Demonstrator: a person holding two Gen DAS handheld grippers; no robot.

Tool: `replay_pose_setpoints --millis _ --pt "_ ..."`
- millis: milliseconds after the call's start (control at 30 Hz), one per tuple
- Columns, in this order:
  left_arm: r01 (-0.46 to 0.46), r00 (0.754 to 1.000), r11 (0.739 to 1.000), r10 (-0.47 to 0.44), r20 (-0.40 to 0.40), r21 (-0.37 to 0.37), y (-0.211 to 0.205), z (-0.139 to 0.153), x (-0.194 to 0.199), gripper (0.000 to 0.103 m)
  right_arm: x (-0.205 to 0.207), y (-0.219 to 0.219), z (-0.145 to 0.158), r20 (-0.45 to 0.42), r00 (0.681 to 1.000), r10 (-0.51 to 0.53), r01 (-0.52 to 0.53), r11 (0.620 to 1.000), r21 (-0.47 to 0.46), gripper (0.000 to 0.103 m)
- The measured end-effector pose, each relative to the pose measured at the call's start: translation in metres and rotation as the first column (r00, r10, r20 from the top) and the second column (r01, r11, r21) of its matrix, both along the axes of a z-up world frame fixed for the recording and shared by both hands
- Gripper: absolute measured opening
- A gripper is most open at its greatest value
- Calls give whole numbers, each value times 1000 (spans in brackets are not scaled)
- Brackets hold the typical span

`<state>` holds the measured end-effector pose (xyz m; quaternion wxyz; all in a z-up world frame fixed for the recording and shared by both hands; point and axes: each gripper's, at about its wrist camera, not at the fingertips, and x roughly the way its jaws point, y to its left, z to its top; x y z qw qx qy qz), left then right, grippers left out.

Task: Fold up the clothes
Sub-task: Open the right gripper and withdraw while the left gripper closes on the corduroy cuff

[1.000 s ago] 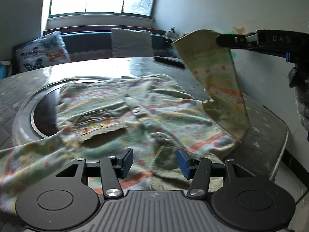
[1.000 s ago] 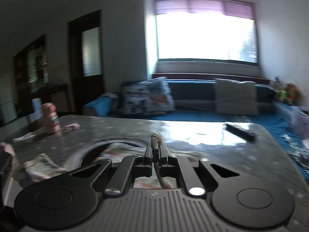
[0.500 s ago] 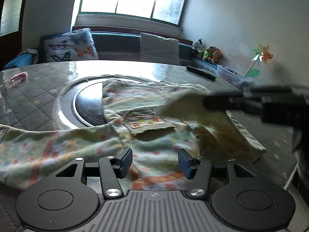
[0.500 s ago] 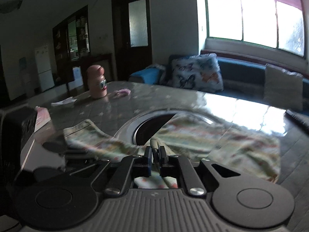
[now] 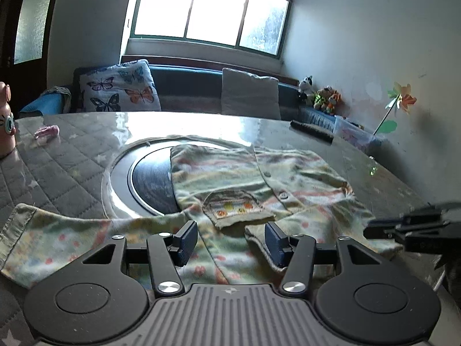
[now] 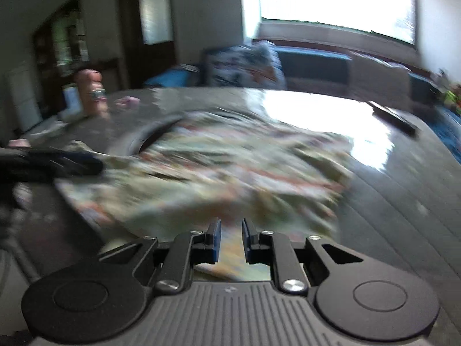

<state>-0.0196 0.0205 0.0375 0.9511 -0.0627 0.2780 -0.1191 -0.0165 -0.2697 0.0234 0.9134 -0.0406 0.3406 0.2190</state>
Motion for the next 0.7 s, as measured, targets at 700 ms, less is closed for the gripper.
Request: replay_pose_setpoints --millis 700 --pt "81 972 994 -95 -216 -71 -28 -27 48 17 56 -21 -13 11 998 -58 59 997 -45 16"
